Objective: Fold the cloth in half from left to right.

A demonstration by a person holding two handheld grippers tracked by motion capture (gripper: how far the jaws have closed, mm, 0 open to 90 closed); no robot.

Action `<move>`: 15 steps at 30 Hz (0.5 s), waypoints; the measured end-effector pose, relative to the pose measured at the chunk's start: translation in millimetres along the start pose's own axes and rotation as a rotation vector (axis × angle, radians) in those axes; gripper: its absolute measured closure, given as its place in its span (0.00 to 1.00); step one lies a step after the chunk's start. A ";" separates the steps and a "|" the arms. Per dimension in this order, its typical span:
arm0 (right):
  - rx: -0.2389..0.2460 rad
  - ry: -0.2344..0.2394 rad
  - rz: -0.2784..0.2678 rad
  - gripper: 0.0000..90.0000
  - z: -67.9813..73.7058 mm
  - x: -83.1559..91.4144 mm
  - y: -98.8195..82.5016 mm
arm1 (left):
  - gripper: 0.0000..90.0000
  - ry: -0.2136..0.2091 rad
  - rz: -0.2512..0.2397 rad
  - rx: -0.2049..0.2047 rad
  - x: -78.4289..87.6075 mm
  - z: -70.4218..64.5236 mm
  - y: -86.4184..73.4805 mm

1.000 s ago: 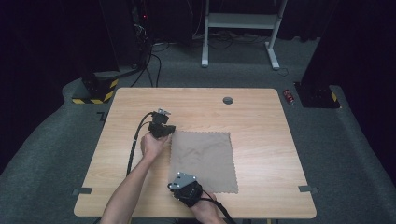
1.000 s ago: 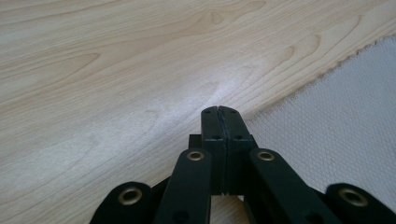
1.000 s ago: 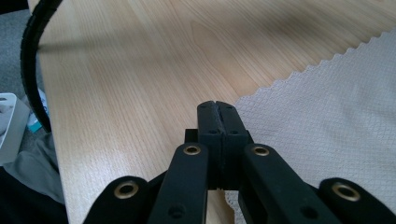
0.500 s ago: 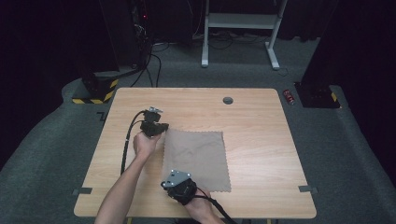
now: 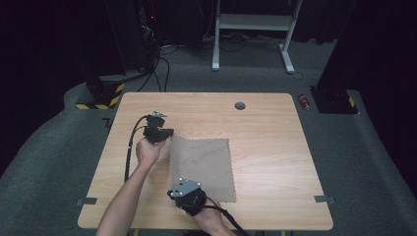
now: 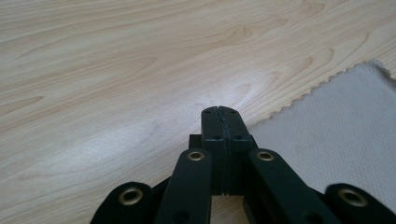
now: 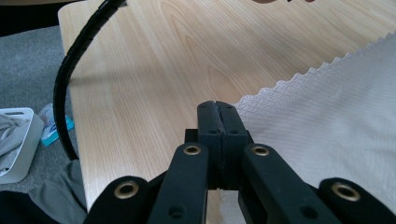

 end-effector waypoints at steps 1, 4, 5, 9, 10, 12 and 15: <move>-0.003 -0.003 0.001 1.00 -1.5 1.3 -1.7 | 1.00 -0.002 -0.001 -0.001 -2.4 -2.3 0.8; -0.014 -0.013 0.002 1.00 -6.1 4.6 -7.7 | 1.00 -0.013 -0.005 -0.001 -9.1 -8.5 2.9; -0.027 -0.016 0.003 1.00 -7.2 5.8 -10.0 | 1.00 -0.016 -0.004 -0.007 -10.8 -9.8 3.6; -0.049 -0.031 0.000 1.00 -13.6 12.5 -17.7 | 1.00 -0.028 -0.011 -0.005 -16.1 -14.3 5.4; -0.055 -0.034 -0.002 1.00 -15.0 14.2 -19.6 | 1.00 -0.031 -0.012 -0.002 -16.9 -14.9 5.8; -0.063 -0.044 -0.002 1.00 -18.3 17.5 -23.4 | 1.00 -0.042 -0.011 0.003 -18.6 -16.0 6.8; -0.077 -0.055 0.001 1.00 -22.9 21.4 -29.2 | 1.00 -0.066 -0.020 0.010 -20.3 -19.2 11.2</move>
Point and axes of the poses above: each handheld gripper's, and its own axes: x roughly backward along the jaws, y roughly out of its top, z roughly to its left, the point moved 2 cm from there along -x, roughly forward along the jaws, and after that the axes turned 12 degrees about -x, right-handed, at the moved point
